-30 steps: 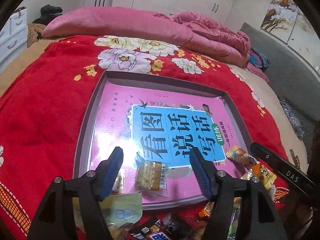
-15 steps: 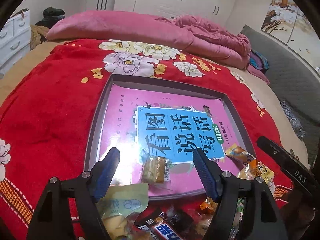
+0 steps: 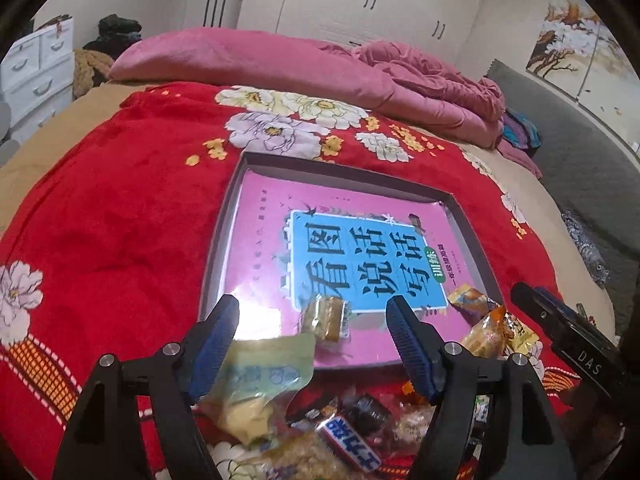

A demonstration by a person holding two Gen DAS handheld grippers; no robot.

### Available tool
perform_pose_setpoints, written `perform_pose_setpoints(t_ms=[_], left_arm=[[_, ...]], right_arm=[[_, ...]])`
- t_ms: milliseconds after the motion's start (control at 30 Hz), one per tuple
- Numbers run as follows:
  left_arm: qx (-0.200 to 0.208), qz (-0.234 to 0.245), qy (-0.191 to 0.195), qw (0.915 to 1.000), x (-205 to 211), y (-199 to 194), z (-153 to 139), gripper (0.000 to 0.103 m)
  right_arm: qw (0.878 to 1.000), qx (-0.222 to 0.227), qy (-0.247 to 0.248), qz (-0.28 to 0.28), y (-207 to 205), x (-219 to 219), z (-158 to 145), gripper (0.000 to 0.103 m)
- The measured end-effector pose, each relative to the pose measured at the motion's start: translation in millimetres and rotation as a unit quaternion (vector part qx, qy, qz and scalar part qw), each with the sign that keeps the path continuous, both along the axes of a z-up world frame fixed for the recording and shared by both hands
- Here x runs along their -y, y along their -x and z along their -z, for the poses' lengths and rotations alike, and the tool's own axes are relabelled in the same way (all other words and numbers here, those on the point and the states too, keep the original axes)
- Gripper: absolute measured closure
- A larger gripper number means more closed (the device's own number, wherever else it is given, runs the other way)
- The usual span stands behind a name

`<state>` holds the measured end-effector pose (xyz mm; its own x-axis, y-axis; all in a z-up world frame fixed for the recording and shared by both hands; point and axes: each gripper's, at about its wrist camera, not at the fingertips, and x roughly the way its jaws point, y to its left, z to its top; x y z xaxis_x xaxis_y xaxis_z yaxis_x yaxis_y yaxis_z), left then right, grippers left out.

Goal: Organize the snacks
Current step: 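Open the right tool to drop the yellow bar onto the tray, then move both open tools back over the snack pile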

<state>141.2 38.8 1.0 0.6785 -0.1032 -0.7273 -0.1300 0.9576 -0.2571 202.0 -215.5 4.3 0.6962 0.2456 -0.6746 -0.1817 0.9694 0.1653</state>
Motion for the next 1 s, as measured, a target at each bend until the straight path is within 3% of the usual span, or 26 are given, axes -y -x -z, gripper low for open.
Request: perform_pose_setpoints(t_ms=[333,1000], left_arm=[[-0.02,-0.022,0.017,0.9994,-16,18,5,0.026],[-0.066,-0.014,0.036,0.9971,-8,53,10,0.026]], right_arm=[[1.0,0.001,0.005,-0.009,14,-5,-4,0.037],[1.0,-0.016,-0.005,-0.025,44,-6,-3,0.033]])
